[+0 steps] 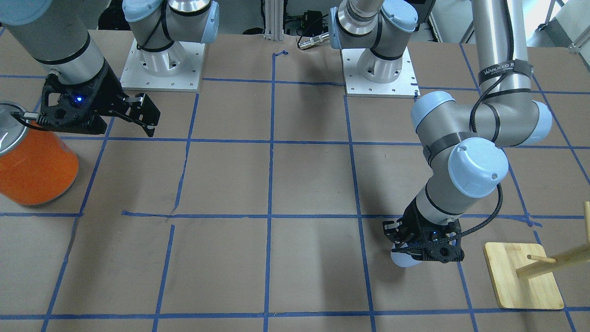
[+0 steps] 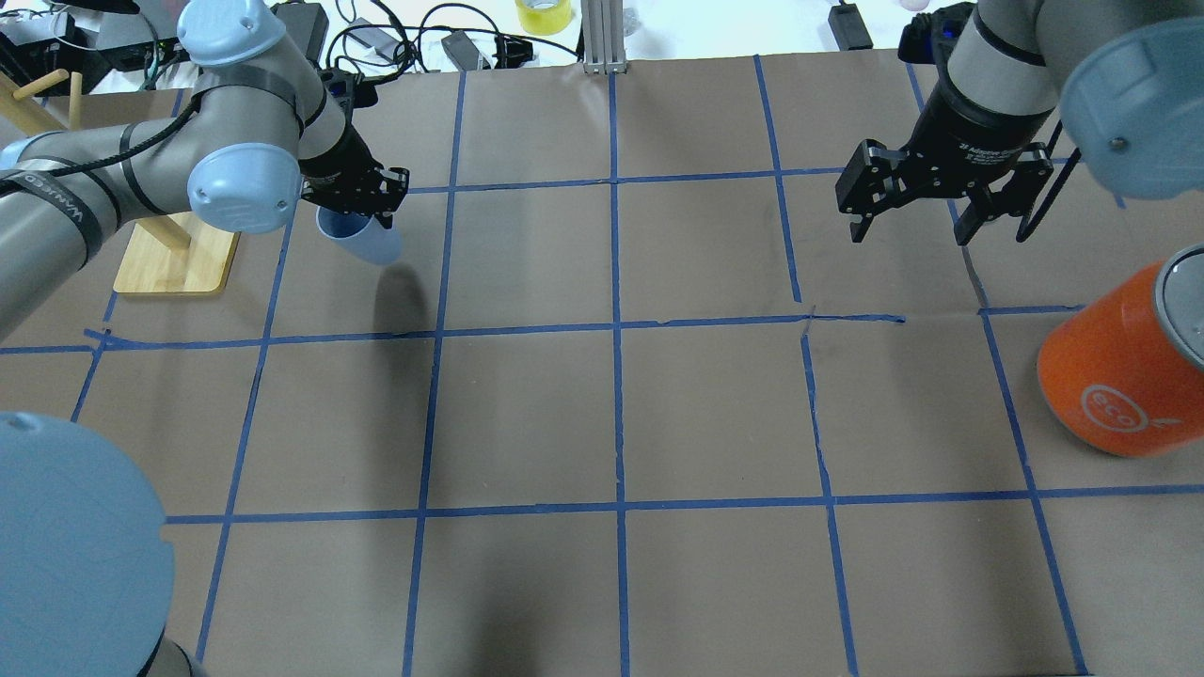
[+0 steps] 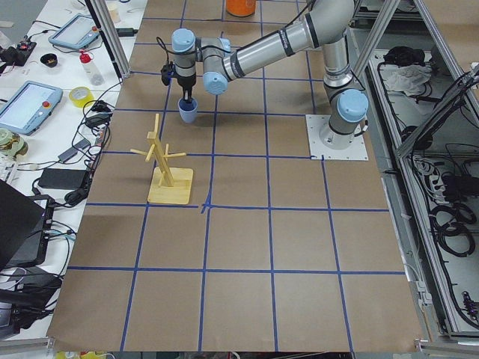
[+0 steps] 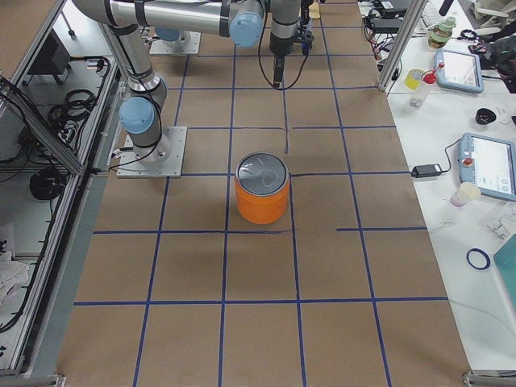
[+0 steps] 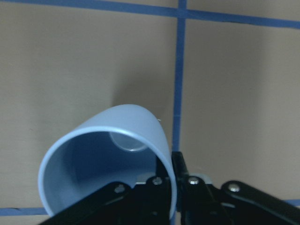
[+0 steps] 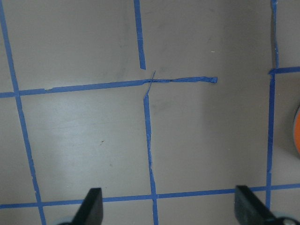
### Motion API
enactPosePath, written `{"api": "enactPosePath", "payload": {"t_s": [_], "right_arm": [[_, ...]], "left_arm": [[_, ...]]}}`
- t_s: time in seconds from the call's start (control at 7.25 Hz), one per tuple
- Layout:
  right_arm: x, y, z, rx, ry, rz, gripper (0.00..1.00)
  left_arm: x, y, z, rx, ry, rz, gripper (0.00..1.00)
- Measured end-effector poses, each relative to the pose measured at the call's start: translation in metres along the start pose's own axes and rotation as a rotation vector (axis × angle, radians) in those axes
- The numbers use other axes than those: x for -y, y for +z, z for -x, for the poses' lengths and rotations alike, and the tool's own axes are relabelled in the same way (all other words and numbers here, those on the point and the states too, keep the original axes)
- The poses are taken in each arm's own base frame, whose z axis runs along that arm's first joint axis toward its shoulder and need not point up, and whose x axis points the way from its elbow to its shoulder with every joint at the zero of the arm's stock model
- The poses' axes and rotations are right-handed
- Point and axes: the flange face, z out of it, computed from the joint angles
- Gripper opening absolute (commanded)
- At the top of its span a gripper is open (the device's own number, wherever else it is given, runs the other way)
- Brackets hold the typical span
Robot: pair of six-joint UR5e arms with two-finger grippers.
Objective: Flip cup
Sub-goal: 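Lift and rotate the cup upright with the left gripper, lower it, then open the left gripper and raise it away from the upright cup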
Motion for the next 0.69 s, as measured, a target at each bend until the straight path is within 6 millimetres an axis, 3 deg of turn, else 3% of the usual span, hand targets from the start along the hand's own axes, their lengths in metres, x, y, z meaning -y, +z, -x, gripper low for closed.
{"api": "enactPosePath", "payload": {"t_s": [0.14,0.28,0.41,0.55,0.69], "right_arm": [[0.0,0.0,0.0,0.0,0.0,0.0,1.0],[0.0,0.0,0.0,0.0,0.0,-0.001,1.0],[0.0,0.0,0.0,0.0,0.0,0.0,1.0],[0.0,0.0,0.0,0.0,0.0,0.0,1.0],[0.0,0.0,0.0,0.0,-0.001,0.0,1.0]], "left_arm": [[0.003,0.009,0.004,0.032,0.033,0.013,0.0],[0.006,0.018,0.006,0.05,0.054,0.024,0.08],[0.008,0.024,0.007,0.059,0.079,0.032,0.36],[0.009,0.026,0.008,0.062,0.109,0.035,0.88],[0.009,0.025,0.009,0.063,0.124,0.034,0.91]]}}
